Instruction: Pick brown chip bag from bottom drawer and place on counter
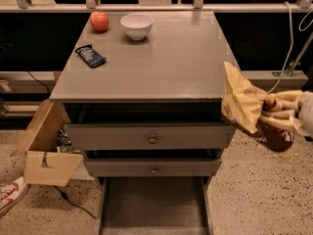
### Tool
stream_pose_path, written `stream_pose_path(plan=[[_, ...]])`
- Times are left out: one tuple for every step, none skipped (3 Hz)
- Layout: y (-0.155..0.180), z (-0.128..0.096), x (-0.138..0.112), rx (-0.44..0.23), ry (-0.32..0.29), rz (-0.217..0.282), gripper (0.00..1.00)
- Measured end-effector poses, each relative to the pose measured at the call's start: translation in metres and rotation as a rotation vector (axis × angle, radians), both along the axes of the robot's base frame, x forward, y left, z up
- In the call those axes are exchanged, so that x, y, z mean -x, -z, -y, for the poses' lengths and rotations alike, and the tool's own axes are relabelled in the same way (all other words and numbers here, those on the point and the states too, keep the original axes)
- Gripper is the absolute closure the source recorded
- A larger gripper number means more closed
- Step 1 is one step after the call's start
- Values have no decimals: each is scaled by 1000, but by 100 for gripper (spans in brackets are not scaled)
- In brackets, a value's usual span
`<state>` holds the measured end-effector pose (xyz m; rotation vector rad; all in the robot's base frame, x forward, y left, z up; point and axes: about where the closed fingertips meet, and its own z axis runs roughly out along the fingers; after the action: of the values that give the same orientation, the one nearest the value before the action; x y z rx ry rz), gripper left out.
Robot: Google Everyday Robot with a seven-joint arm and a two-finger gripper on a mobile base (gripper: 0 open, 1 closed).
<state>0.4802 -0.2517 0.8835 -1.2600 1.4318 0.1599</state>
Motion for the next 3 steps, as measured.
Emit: stream_pose_path(plan=[[-50, -39, -41, 92, -89, 78, 100], [-88, -90, -92, 167, -176, 125, 100], [-94, -125, -122, 198, -230, 110, 100]])
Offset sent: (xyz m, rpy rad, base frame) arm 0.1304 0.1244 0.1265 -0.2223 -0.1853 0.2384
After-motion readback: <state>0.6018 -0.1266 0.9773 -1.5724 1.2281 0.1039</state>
